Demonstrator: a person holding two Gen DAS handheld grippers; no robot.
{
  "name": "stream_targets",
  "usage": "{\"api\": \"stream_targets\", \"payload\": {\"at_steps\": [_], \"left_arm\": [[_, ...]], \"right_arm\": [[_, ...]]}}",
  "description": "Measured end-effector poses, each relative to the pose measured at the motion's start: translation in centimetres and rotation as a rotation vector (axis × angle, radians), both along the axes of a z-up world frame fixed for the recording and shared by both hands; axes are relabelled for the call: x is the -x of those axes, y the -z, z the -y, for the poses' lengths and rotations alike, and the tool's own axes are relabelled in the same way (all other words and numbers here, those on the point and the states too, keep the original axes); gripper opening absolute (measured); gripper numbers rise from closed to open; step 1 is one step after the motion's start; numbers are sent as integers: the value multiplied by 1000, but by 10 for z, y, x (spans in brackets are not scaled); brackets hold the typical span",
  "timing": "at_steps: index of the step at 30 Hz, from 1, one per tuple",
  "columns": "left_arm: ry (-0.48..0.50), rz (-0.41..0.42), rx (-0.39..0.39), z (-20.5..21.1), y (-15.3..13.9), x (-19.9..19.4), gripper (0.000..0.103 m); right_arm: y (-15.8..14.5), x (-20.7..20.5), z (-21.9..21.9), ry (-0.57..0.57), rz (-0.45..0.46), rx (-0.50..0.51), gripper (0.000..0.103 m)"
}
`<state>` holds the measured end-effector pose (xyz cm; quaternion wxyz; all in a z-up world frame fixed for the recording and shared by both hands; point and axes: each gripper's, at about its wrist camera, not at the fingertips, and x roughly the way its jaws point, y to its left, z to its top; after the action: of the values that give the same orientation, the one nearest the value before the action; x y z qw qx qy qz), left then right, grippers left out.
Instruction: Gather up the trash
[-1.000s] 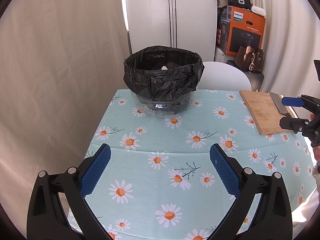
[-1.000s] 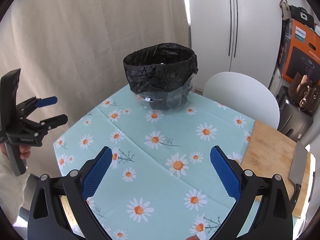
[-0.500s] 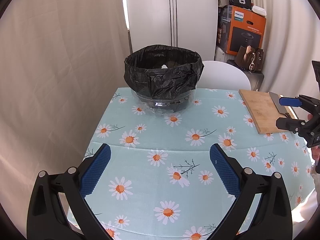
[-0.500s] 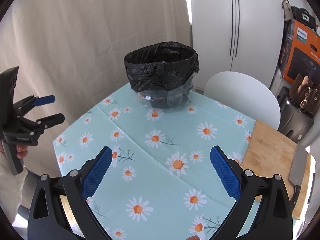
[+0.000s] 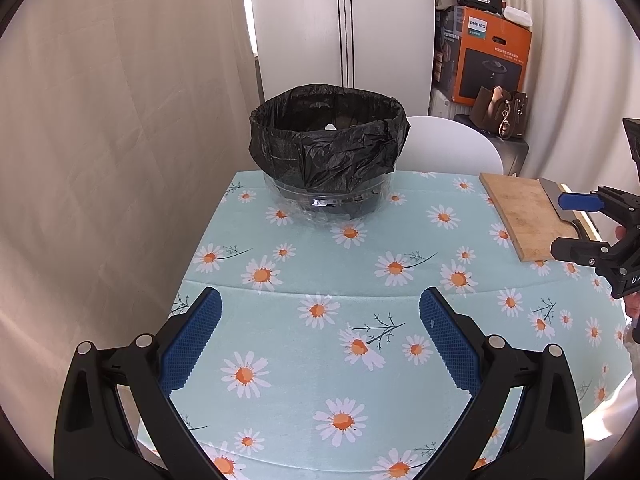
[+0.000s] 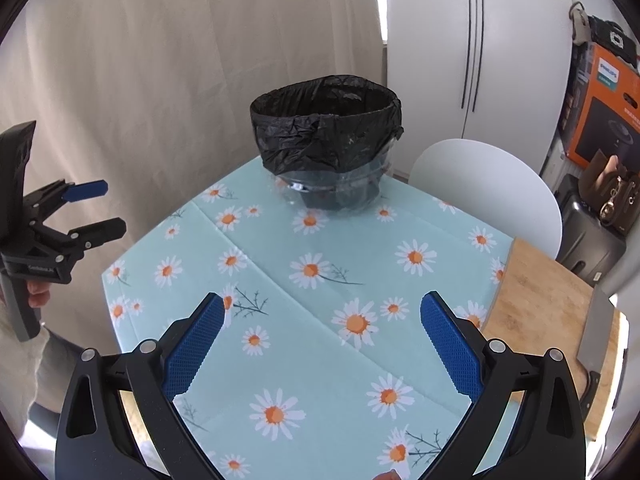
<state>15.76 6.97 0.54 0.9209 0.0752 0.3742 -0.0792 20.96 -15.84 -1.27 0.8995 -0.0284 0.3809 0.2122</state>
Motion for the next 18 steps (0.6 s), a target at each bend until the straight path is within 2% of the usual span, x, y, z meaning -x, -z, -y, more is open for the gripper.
{"api": "stream_targets", "payload": {"at_steps": [18], "left_arm": [[8, -5, -9, -5, -5, -12, 97]], "right_arm": [[3, -17, -7, -4, -1, 5, 94]]}}
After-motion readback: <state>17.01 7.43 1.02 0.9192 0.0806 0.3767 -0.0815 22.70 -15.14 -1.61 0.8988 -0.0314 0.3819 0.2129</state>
